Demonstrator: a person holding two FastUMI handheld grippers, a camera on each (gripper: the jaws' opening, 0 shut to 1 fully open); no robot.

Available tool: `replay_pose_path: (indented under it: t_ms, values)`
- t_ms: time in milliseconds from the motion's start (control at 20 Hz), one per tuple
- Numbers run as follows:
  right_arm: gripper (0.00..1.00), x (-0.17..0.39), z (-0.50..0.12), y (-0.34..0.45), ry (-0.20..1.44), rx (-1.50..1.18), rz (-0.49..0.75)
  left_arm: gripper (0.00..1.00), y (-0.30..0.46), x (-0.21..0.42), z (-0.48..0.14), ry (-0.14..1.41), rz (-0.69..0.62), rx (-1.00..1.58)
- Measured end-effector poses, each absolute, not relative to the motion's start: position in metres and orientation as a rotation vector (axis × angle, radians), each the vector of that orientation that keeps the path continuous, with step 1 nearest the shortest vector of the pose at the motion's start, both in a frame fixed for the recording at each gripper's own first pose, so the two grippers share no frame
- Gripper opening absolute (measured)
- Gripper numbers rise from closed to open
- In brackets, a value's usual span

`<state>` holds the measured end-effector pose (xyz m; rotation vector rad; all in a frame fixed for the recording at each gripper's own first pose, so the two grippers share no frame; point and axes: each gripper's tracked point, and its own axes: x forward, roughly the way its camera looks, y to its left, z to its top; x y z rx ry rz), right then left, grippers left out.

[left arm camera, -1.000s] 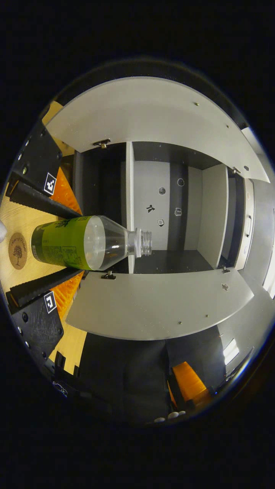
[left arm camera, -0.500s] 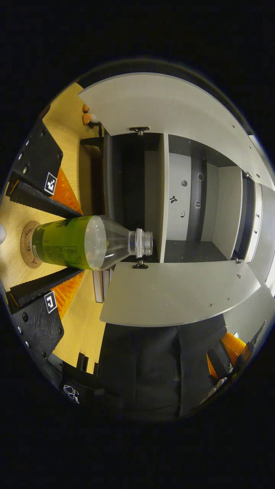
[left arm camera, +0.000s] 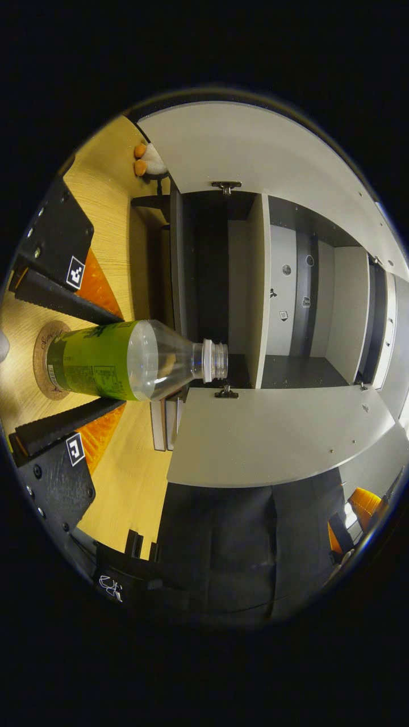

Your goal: Grasp the bottle in the cabinet with the left hand and place it on the coaster, then close the right door with the right hand and the left door with the left hand.

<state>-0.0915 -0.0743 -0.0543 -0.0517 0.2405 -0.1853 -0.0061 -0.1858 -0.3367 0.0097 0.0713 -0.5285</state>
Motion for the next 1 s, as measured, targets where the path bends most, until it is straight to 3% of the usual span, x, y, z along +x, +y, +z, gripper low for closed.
replay_pose_path:
  t_ms: [150,250,1000]
  values:
    - [0.99,-0.090,-0.059,-0.068,0.253,-0.046,-0.173,0.81,-0.188,-0.010,-0.318,0.036,-0.542,0.031]
    - [0.99,-0.090,-0.062,-0.064,0.256,-0.051,-0.166,0.96,-0.186,-0.010,-0.299,0.005,-0.542,0.049]
    - [1.00,-0.074,-0.041,-0.073,0.123,-0.012,-0.155,0.96,-0.114,-0.031,-0.088,-0.162,-0.340,0.030]
